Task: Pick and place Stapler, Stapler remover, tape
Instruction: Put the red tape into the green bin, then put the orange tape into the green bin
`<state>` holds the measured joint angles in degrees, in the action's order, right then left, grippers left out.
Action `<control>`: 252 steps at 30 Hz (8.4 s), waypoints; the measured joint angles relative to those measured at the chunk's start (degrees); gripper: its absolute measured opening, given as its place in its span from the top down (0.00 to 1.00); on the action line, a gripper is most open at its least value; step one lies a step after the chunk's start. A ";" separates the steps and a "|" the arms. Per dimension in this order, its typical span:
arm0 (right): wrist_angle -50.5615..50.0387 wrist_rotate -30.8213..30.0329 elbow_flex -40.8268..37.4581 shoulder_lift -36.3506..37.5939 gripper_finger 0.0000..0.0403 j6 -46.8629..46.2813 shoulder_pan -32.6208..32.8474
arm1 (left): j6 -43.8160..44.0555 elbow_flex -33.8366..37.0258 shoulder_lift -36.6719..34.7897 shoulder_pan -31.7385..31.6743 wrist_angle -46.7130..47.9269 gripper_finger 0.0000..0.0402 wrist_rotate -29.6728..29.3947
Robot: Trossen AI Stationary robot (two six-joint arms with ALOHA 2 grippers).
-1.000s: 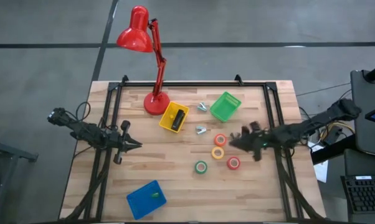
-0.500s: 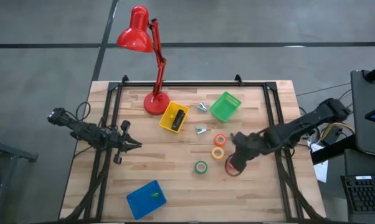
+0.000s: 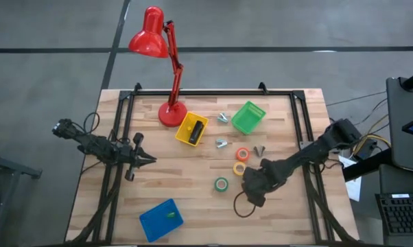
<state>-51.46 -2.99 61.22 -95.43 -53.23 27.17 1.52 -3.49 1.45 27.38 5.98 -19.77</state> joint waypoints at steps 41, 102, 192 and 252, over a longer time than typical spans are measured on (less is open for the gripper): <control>6.63 -2.23 -0.07 -0.62 0.93 9.99 -4.25 | 0.00 0.00 0.00 0.02 0.00 0.91 0.00; 15.45 1.69 -0.51 -3.23 0.88 31.41 -61.73 | -0.02 0.04 0.22 0.02 -0.41 0.91 0.00; 10.82 1.35 1.32 -9.10 0.76 -0.28 -27.55 | 0.00 0.02 0.24 0.00 -0.44 0.91 0.00; -2.06 -2.49 14.43 -8.77 0.87 32.13 -58.75 | 0.00 0.02 0.26 0.00 -0.44 0.91 0.00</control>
<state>-53.52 -5.47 75.65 -104.20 -21.10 -31.58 1.52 -3.46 1.72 27.38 5.54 -19.77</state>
